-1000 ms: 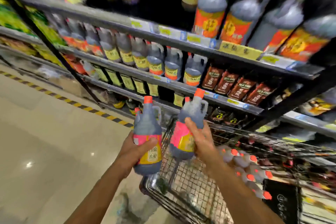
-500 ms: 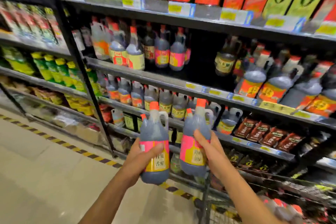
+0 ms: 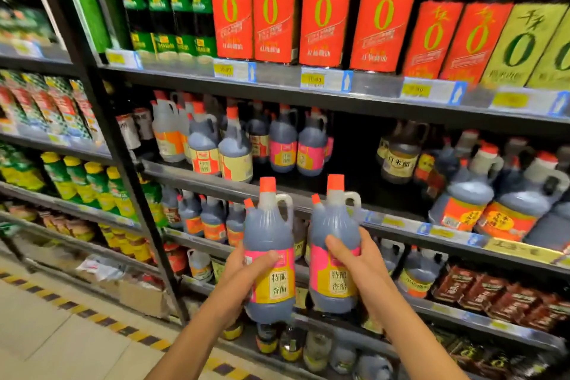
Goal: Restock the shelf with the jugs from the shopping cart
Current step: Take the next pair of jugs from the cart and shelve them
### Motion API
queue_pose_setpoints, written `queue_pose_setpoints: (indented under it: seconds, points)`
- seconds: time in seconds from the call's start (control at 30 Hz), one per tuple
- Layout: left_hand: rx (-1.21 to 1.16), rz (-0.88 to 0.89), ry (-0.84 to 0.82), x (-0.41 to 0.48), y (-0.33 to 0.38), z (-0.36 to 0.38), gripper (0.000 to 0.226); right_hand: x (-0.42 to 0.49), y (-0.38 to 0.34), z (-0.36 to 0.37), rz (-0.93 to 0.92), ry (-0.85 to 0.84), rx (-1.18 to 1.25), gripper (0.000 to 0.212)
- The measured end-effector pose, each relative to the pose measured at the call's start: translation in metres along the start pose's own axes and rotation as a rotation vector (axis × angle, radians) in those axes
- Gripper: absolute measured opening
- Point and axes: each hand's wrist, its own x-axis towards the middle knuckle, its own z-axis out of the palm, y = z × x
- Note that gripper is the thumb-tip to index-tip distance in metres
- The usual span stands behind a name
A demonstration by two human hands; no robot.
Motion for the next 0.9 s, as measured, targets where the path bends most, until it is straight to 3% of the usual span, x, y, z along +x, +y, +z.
queue_pose_setpoints:
  seconds: [0.17, 0.6, 0.9]
  points:
    - [0.120, 0.170, 0.084, 0.070, 0.033, -0.002, 0.095, 0.063, -0.013, 0.011, -0.033, -0.001, 0.000, 0.047]
    - [0.493, 0.617, 0.102, 0.165, 0.090, -0.015, 0.078, 0.133, -0.023, 0.038, -0.023, 0.070, 0.045, 0.068]
    - [0.565, 0.624, 0.200, 0.207, 0.076, -0.012, 0.081, 0.136, -0.023, 0.049, -0.025, 0.180, 0.040, 0.066]
